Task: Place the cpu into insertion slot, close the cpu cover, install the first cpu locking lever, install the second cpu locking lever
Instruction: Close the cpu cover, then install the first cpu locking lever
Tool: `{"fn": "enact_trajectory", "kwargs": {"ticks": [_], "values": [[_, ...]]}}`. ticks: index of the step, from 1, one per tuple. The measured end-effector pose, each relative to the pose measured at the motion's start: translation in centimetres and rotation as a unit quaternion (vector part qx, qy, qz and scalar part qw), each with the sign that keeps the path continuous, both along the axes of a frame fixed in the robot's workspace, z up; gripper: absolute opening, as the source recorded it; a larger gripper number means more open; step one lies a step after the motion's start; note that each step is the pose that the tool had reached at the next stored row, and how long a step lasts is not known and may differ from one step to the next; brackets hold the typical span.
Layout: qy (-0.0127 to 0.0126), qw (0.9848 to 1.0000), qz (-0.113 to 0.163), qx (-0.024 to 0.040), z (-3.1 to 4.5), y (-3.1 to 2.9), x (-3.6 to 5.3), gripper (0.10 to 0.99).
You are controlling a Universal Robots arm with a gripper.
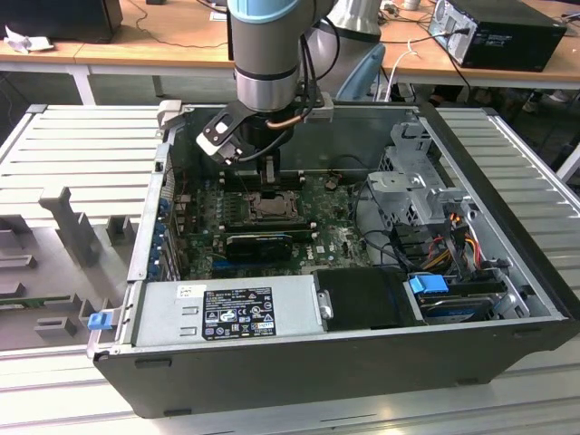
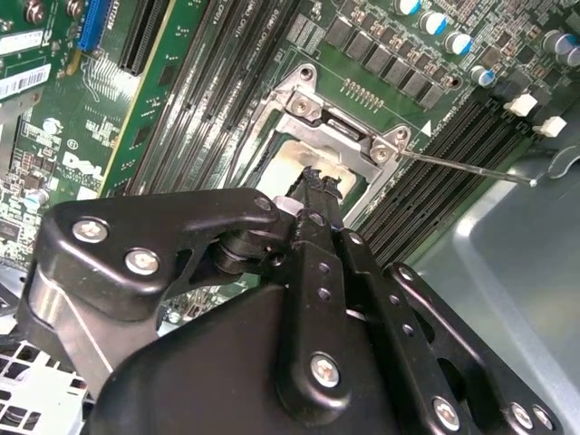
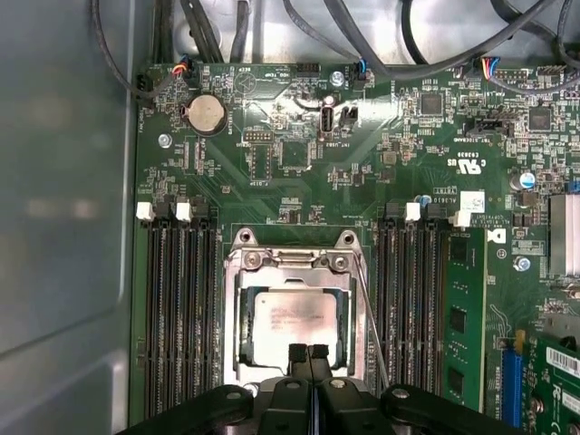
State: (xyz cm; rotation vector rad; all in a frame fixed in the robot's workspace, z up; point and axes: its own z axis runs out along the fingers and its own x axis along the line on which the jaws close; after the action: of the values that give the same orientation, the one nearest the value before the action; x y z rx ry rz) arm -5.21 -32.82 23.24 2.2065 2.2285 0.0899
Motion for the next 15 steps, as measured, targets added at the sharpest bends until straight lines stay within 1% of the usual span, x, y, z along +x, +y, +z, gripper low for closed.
{"fn": "enact_trajectory", "kwargs": {"ticks": [3, 8, 15], "values": [[0.0, 1.0, 0.0, 0.0, 0.0, 0.0, -0.34, 0.106], [0.0, 1.0, 0.0, -0.0003, 0.16, 0.0, -0.39, 0.106], [0.0, 1.0, 0.0, -0.0003, 0.62, 0.0, -0.39, 0.106]]}}
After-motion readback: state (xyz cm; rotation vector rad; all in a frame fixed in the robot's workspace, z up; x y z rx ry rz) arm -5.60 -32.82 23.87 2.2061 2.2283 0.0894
